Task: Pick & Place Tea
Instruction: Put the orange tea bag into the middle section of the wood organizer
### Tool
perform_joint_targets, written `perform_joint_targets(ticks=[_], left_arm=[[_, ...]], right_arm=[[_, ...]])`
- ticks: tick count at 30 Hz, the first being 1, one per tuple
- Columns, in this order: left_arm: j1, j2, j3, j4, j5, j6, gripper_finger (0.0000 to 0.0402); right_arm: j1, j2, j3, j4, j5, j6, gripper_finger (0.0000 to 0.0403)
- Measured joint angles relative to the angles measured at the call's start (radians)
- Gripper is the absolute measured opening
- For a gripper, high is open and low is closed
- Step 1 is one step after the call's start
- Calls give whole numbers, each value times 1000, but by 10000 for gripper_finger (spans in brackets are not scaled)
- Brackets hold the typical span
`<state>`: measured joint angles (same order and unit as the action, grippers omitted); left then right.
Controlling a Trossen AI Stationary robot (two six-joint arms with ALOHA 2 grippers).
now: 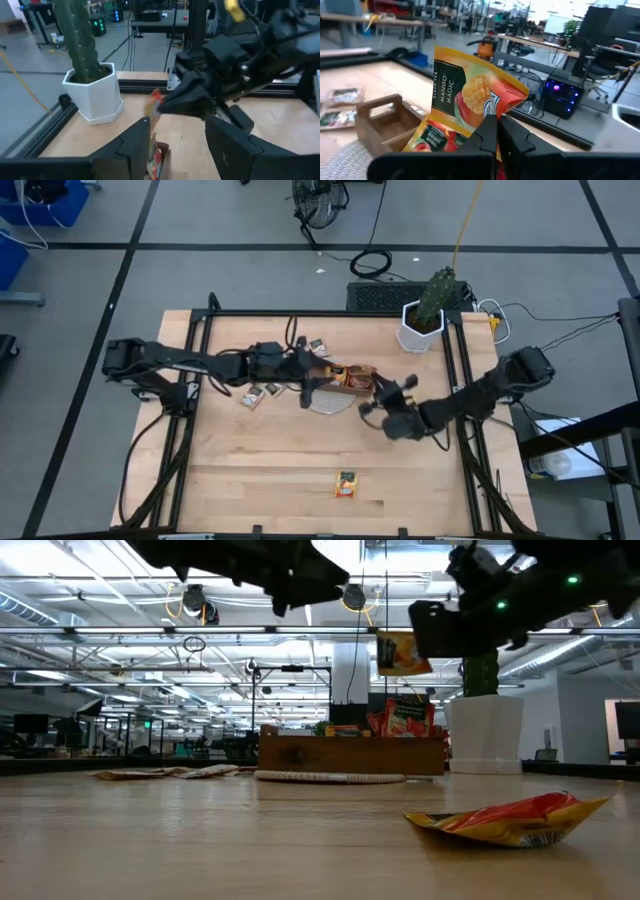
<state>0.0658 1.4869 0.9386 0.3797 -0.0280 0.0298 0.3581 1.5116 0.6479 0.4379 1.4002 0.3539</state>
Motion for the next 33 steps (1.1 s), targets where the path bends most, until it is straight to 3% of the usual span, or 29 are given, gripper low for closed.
perform_joint_targets(ticks=[6, 9, 12, 19, 28, 33], left_arm=[[0, 70, 0, 69, -8, 72, 191], [0, 80, 0, 62, -67, 87, 191], [0, 79, -1, 60, -147, 97, 191], [0, 13, -2, -21, -305, 152, 191], [-5, -12, -2, -58, -312, 122, 191], [-7, -12, -2, -64, -311, 113, 191]], right_arm=[[-88, 0, 0, 236, -211, -293, 0], [-109, -1, 0, 357, -322, -412, 0], [-125, -2, 1, 428, -367, -498, 0], [-161, -2, 2, 508, -423, -608, 0], [-224, -2, 2, 609, -586, -633, 0], [-240, -2, 2, 660, -620, -659, 0]])
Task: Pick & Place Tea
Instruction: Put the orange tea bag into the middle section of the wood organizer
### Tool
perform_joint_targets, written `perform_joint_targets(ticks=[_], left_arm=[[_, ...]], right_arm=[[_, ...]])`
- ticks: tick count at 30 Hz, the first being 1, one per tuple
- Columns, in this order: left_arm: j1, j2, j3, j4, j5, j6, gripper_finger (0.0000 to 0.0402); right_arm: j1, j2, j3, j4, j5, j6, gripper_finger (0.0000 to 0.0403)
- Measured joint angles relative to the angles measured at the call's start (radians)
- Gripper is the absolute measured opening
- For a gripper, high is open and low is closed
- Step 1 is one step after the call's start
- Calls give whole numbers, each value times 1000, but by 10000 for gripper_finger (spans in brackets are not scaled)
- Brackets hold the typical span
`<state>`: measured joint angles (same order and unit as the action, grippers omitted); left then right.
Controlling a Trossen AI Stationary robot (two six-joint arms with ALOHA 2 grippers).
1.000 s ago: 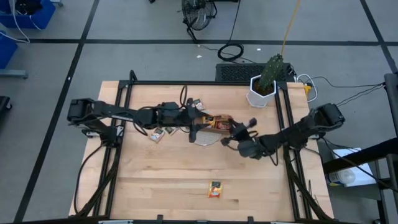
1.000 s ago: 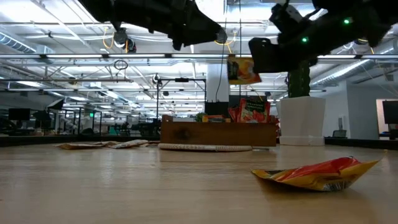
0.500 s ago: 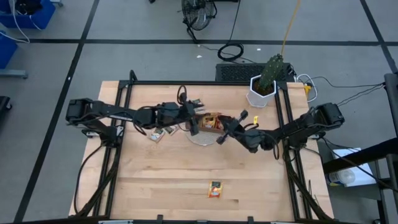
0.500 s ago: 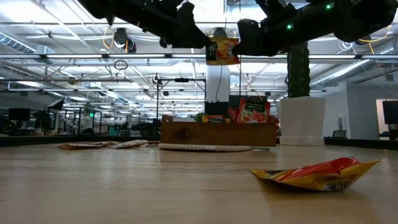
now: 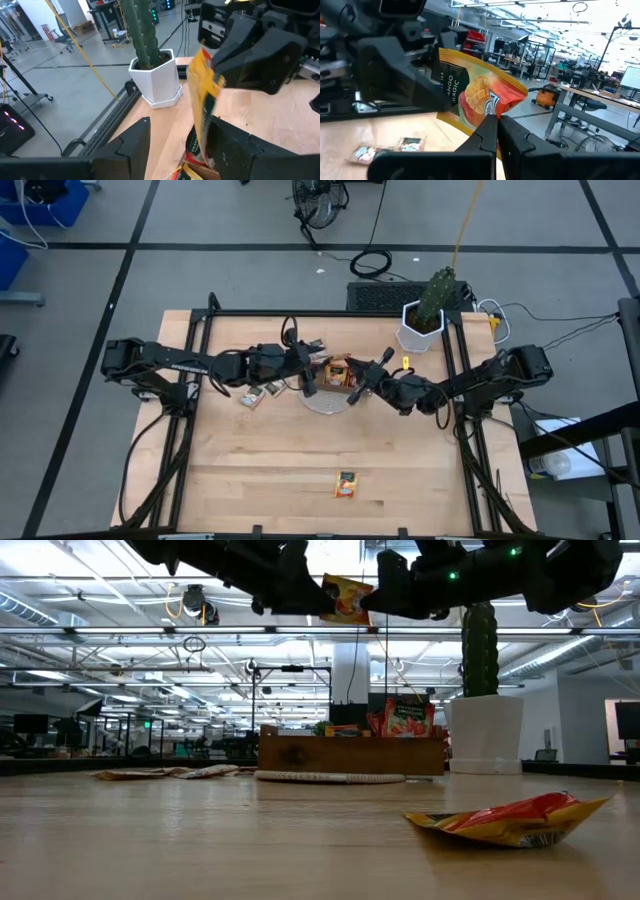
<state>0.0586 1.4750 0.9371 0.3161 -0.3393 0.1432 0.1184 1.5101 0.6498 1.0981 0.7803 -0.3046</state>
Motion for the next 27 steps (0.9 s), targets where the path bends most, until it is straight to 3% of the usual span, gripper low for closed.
perform_joint_targets(ticks=[18, 27], left_arm=[[-8, 0, 0, 3, -1, 17, 191], [-39, -58, 2, -48, -3, 6, 191]], right_arm=[[-2, 0, 0, -3, -21, -7, 0], [-2, 0, 0, -3, -19, -20, 0]])
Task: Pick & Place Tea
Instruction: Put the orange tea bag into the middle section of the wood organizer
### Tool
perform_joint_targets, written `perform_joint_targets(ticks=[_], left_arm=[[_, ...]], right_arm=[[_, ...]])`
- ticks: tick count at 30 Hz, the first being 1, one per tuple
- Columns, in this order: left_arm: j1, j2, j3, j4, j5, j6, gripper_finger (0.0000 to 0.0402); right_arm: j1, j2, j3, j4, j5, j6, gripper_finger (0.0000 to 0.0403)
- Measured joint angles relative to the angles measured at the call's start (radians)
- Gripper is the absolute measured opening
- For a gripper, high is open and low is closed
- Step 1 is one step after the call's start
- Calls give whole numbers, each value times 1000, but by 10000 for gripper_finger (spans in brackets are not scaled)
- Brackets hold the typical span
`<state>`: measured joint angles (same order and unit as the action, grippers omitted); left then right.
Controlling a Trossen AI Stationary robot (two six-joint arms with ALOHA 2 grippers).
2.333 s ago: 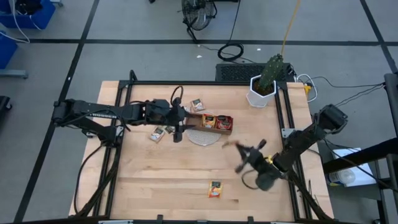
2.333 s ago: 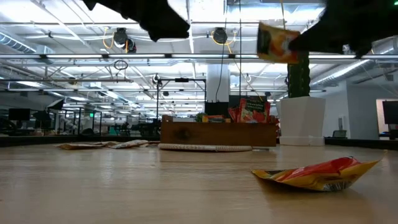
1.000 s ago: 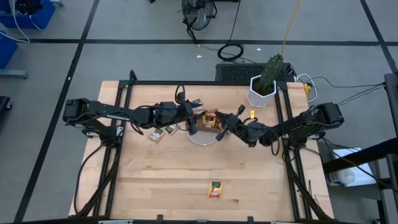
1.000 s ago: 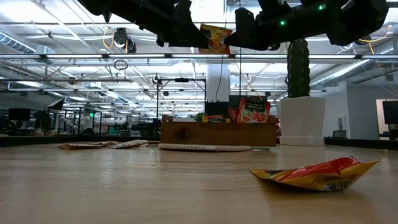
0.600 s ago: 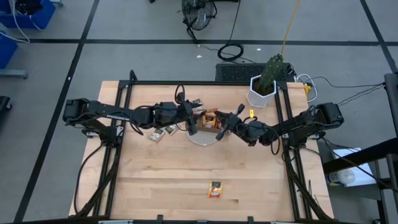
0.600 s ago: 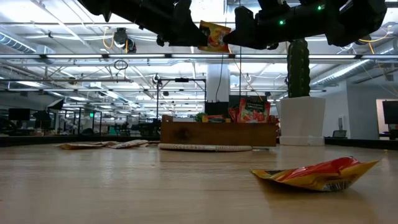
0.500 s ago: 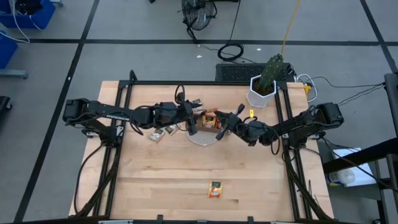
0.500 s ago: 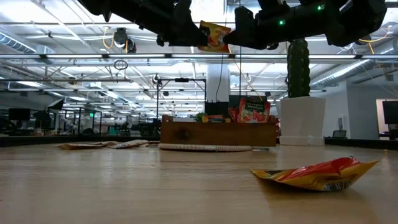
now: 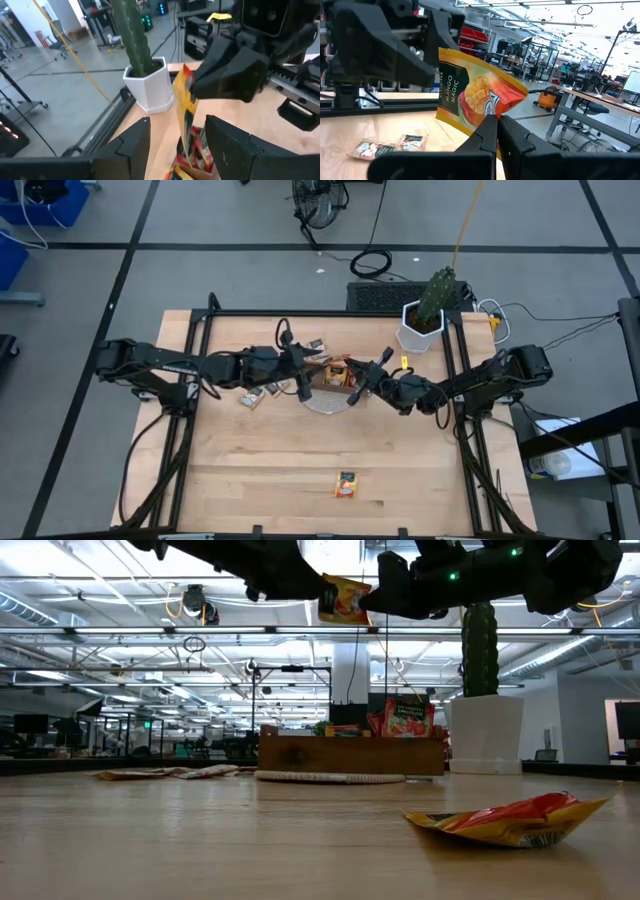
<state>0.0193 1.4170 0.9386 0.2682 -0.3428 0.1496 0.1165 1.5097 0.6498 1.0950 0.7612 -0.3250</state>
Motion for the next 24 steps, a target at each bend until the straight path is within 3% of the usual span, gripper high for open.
perform_joint_targets(ticks=[24], left_arm=[[40, 18, -2, -3, 36, -93, 191]], right_arm=[[0, 0, 0, 15, -3, -1, 0]])
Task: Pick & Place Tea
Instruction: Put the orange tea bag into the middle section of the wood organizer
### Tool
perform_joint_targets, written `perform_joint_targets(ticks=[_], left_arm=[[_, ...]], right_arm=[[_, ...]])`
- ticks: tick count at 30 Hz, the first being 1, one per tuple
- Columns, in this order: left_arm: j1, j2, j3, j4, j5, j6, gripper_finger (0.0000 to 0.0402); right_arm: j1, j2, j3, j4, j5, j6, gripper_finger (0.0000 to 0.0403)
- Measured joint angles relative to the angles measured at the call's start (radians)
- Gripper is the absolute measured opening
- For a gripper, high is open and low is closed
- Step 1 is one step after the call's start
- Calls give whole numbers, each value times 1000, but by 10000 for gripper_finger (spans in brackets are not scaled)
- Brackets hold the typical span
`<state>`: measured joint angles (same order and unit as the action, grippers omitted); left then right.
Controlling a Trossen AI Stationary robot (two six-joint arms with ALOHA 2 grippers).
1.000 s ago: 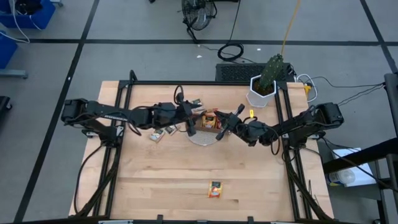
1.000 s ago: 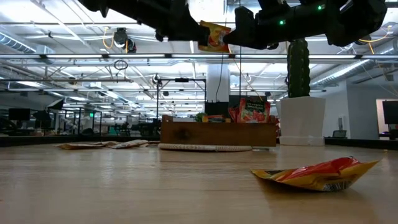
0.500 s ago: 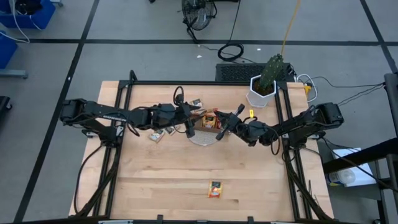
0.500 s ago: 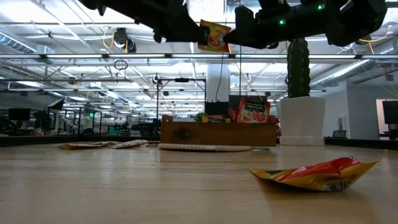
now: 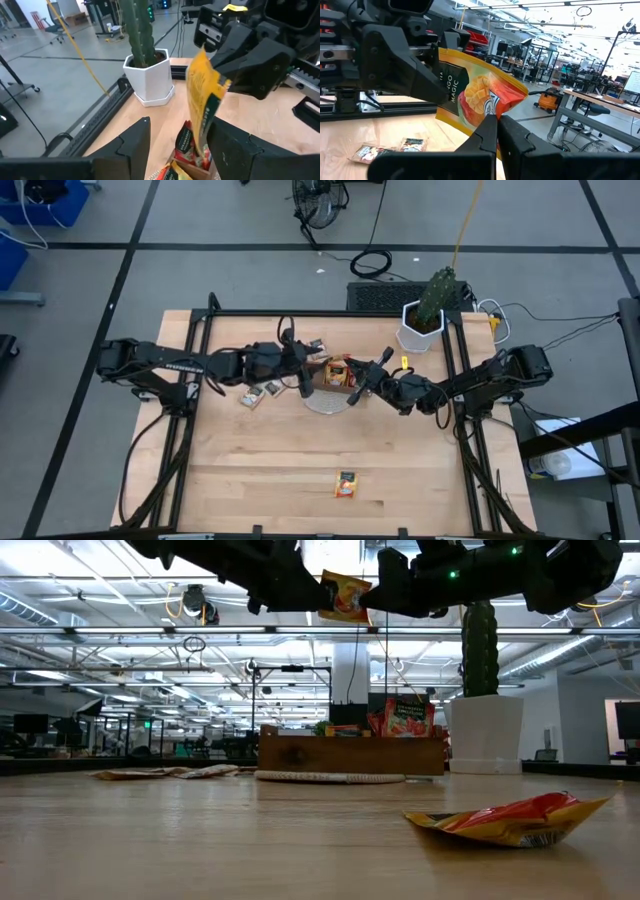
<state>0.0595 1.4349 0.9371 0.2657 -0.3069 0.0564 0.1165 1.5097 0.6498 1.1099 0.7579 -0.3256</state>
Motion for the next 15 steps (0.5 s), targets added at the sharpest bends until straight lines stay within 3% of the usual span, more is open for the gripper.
perform_joint_targets(ticks=[5, 8, 12, 15], left_arm=[[15, 0, 0, 1, 50, -10, 173], [20, 0, 0, 1, 78, -9, 122], [25, 0, 0, -1, 115, 30, 21], [24, -1, 0, -23, 125, 74, 7]], right_arm=[[0, 0, 0, 0, 0, 3, 0], [0, 0, 0, 0, 0, 5, 0], [0, 0, 0, 0, 0, 6, 0], [0, 0, 0, -15, 0, -7, 0]])
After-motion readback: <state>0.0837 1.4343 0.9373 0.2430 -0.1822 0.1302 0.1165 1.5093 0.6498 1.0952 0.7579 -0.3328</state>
